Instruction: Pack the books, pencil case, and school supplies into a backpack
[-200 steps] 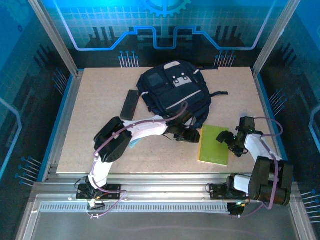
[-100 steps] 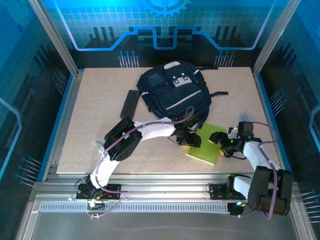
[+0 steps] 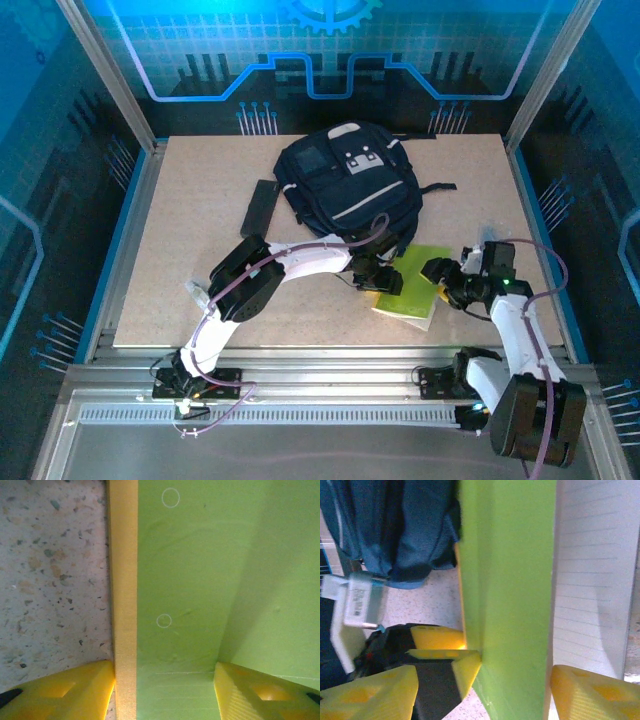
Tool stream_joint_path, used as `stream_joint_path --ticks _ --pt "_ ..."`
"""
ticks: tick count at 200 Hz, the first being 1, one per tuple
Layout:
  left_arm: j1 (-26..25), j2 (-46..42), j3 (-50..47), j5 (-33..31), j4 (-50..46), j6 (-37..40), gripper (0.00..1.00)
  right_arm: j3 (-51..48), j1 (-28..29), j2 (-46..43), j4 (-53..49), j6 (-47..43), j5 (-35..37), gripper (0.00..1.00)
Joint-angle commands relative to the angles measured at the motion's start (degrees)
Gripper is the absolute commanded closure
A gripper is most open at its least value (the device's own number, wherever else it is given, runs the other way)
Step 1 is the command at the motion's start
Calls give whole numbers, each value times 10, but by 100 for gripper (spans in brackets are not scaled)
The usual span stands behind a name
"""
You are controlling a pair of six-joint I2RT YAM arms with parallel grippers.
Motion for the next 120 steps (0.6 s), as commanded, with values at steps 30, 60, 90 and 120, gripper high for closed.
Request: stream_joint_path --ticks 30,60,90,120 --pt "-6 14 2 -11 -4 12 43 1 23 20 12 26 -33 33" --pt "-6 13 1 -11 -2 9 42 7 52 30 28 29 -13 40" --pt "-4 8 -2 -7 2 2 42 17 58 42 21 24 7 62" --pt "12 -32 -35 20 44 -29 39 50 57 32 -21 -3 43 92"
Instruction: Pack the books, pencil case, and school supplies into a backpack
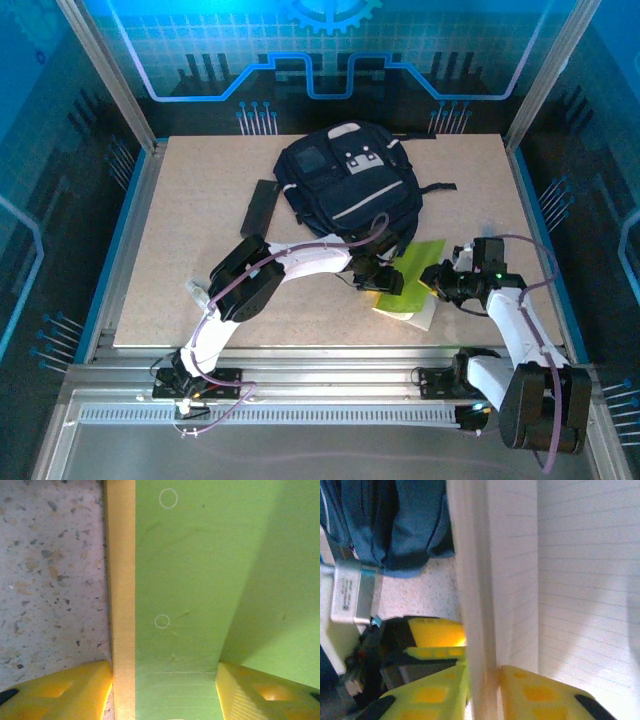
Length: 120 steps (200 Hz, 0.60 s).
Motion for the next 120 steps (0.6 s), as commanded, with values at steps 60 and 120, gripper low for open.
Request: stream_joint_path --ticks 60,120 --pt "81 -150 -110 57 151 -81 26 155 8 -8 -114 -66 14 100" --pt "137 -175 -191 117 348 -219 17 257 9 -13 -103 -46 -105 100"
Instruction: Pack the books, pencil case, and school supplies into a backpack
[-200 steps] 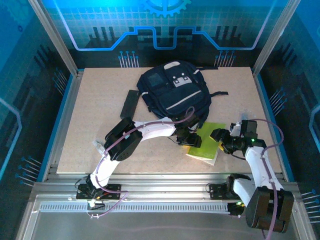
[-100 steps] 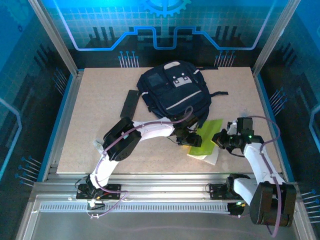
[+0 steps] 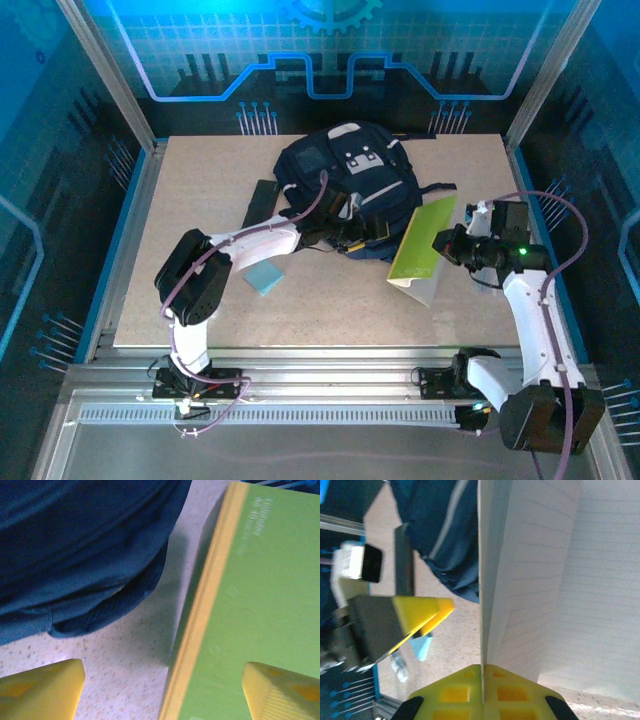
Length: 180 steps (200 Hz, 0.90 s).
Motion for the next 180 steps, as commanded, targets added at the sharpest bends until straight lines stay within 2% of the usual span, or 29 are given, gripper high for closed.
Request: stream_joint_path --ticks 1,19,34,56,101,112,147,157,167,180 --pt "5 -12 -39 34 103 -78 17 26 6 -8 24 17 -94 100" --pt "15 -13 -72 31 171 -120 16 12 20 3 115 57 -136 100" --pt "21 -5 -92 33 222 -150 16 3 44 23 165 66 -141 100" --pt "21 -4 -120 19 258 -164 16 -24 65 63 229 76 -136 100" --pt "27 -5 -171 -2 337 -193 16 -110 69 134 361 89 -165 100" --pt "27 1 -172 0 341 -196 16 -118 68 141 367 80 -161 100" --pt "26 22 -175 6 375 -214 20 -110 52 173 270 23 -103 100" --pt "26 25 -174 7 381 -216 25 -110 48 185 258 17 -90 100" --pt "26 26 -175 9 387 -216 33 -108 47 196 253 13 -83 100" --pt "26 24 -176 9 394 -212 54 -104 47 206 249 12 -78 100"
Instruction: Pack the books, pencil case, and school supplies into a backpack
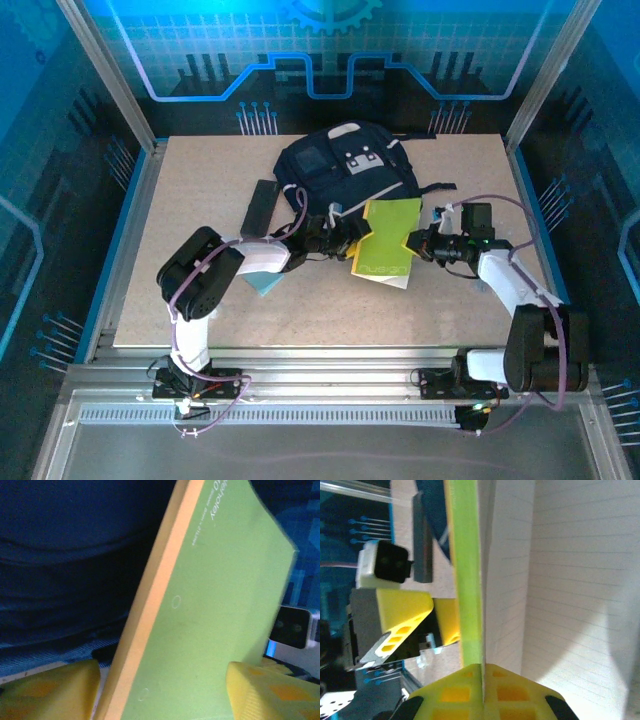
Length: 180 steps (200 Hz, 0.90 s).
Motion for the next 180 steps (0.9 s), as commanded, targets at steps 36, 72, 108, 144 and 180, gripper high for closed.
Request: stream_joint_path --ticks 36,72,108,144,180 --pt "-3 -19 -2 -13 44 18 100 39 0 6 -79 -30 52 85" --pt "-1 -34 30 -25 38 30 100 63 2 -60 -139 -8 124 1" --pt "9 -50 89 -95 8 61 100 50 13 -127 -127 84 138 0" --pt "12 -52 126 -197 11 63 100 -25 102 -156 8 265 165 0" --pt "10 -29 145 -220 40 30 100 -102 194 -192 193 422 285 0"
